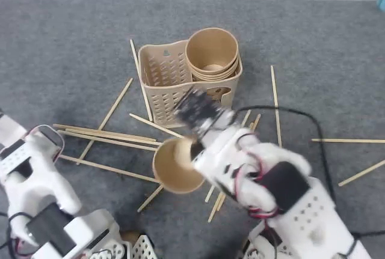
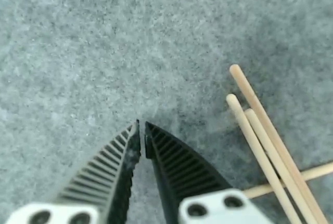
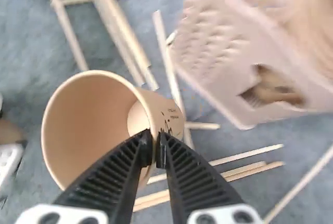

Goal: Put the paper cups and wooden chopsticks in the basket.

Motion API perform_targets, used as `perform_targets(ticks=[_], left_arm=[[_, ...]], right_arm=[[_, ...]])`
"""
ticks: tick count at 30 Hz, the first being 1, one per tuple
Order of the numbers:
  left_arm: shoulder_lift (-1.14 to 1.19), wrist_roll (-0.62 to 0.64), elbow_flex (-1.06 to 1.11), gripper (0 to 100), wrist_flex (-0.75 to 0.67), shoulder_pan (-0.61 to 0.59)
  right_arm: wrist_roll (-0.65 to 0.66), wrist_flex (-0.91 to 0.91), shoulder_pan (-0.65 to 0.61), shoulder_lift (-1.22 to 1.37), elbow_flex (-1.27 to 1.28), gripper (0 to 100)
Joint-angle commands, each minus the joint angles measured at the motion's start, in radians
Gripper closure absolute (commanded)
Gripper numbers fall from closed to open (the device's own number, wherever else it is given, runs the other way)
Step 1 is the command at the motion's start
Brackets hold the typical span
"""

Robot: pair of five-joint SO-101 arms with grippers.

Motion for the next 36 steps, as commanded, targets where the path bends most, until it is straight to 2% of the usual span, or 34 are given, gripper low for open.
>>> perform_targets(ticks=[1, 6, 11, 19, 25, 36], left_arm=[[-0.005, 0.008, -0.039, 99, -0.018, -0.003], [-0.005, 0.008, -0.039, 99, -0.017, -0.003], [-0.005, 0.006, -0.044, 99, 0.002, -0.003], [-0.005, 0.006, -0.044, 99, 0.0, -0.005], [-0.005, 0.006, -0.044, 99, -0.002, -0.005], [-0.005, 0.006, -0.042, 99, 0.002, -0.006]], right_arm=[[-0.072, 0.012, 0.122, -0.025, -0.187, 99.1], [-0.192, 0.005, 0.191, -0.004, -0.408, 99.1], [-0.302, 0.015, 0.243, 0.15, -0.667, 99.1], [-0.322, 0.016, 0.346, 0.475, -1.007, 99.1], [-0.325, 0.065, 0.397, 0.604, -1.054, 99.1], [-0.301, 0.127, 0.39, 0.694, -1.054, 97.1]])
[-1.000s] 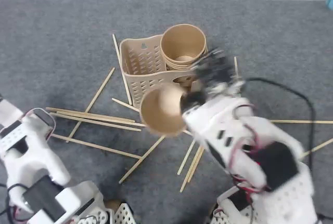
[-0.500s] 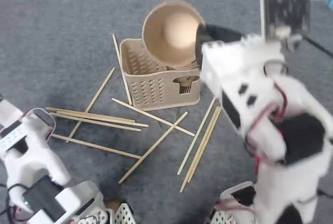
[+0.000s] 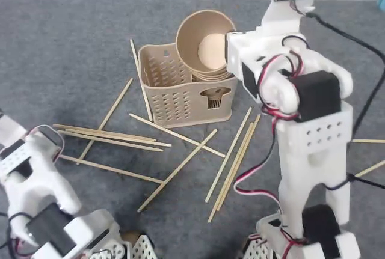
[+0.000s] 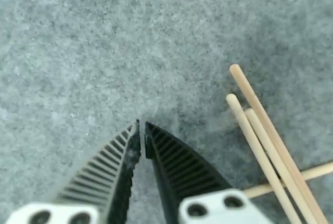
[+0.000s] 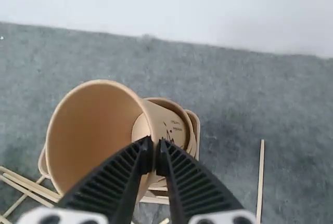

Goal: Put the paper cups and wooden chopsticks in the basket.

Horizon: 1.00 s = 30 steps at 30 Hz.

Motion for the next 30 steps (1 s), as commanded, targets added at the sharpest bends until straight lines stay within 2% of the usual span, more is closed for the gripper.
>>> perform_targets(ticks=[1, 5, 7, 14, 18, 24, 27, 30], left_arm=[[-0.005, 0.005, -0.042, 99, 0.002, -0.006], [-0.005, 0.005, -0.042, 99, 0.002, -0.006], [-0.005, 0.005, -0.042, 99, 0.002, -0.006], [-0.005, 0.005, -0.042, 99, 0.002, -0.006], [-0.005, 0.005, -0.042, 99, 0.002, -0.006], [-0.005, 0.003, -0.042, 99, 0.002, -0.002], [-0.005, 0.003, -0.041, 99, 0.002, -0.002], [-0.005, 0.003, -0.041, 99, 0.002, -0.003]], right_arm=[[0.029, -0.001, 0.008, 0.013, -0.049, 93.7], [-0.005, -0.001, 0.03, 0.019, -0.049, 76.8], [-0.005, 0.004, 0.054, 0.007, -0.063, 74.5], [0.006, 0.082, 0.18, -0.105, -0.152, 78.3], [0.107, 0.156, 0.305, -0.101, -0.15, 80.6], [0.187, 0.266, 0.456, 0.096, -0.15, 86.8], [0.195, 0.265, 0.53, 0.236, -0.133, 87.2], [0.195, 0.213, 0.55, 0.404, -0.091, 87.2]])
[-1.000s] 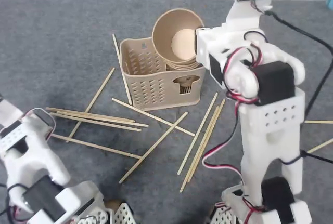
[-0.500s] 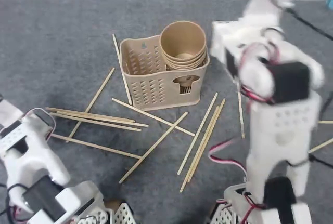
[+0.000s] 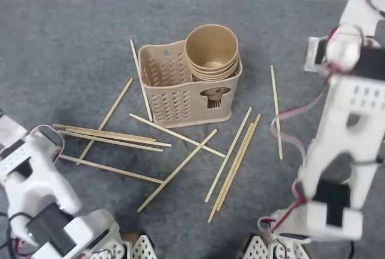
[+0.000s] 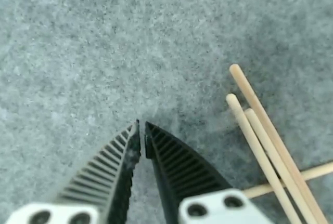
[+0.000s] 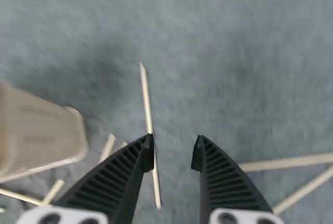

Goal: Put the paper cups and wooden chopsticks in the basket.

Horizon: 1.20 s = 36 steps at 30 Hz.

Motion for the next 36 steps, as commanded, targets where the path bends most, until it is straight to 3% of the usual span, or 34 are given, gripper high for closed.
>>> perform_targets(ticks=[1, 7, 17, 25, 36], left_arm=[[-0.005, 0.003, -0.041, 99, 0.002, -0.002], [-0.005, 0.003, -0.041, 99, 0.002, -0.002], [-0.005, 0.006, -0.044, 99, -0.002, -0.002], [-0.005, 0.008, -0.047, 99, -0.003, 0.003], [-0.005, 0.008, -0.047, 99, -0.003, 0.021]], right_arm=[[0.021, -0.05, 0.025, 0.177, 0.031, 87.2], [0.026, -0.197, 0.012, 0.438, 0.015, 87.2], [0.104, -0.32, -0.116, 0.553, 0.014, 87.2], [0.104, -0.437, -0.133, 0.665, 0.014, 87.2], [0.106, -0.467, -0.154, 0.754, 0.008, 87.3]])
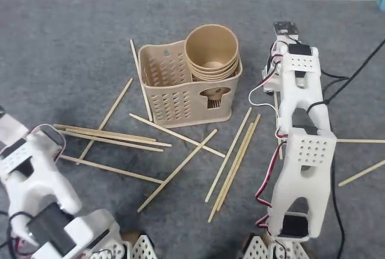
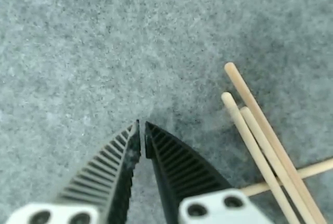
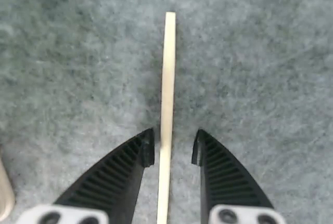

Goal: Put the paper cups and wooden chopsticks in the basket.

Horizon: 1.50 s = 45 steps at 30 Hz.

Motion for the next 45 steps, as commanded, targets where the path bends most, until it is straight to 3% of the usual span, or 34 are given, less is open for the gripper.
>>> perform_targets(ticks=[1, 6, 9, 18, 32, 40, 45], left_arm=[[-0.005, 0.008, -0.047, 99, -0.003, 0.009], [-0.005, 0.008, -0.047, 99, -0.003, 0.009], [-0.005, 0.008, -0.047, 99, -0.003, 0.006], [-0.005, 0.006, -0.047, 99, -0.003, 0.005], [-0.005, 0.005, -0.044, 99, -0.003, 0.005], [-0.005, 0.003, -0.044, 99, -0.003, 0.005], [-0.005, 0.003, -0.042, 99, -0.003, 0.005]], right_arm=[[0.014, -0.015, -0.01, -0.005, -0.04, 87.4], [0.04, -0.031, -0.002, 0.001, -0.037, 99.8], [0.101, -0.013, 0.004, 0.001, -0.034, 99.1], [0.11, 0.193, 0.087, -0.085, -0.123, 99.1], [0.112, 0.495, 0.154, -0.572, -0.196, 99.1], [0.112, 0.479, 0.113, -0.987, 0.107, 99.1], [0.109, 0.352, 0.056, -1.225, 0.361, 99.1]])
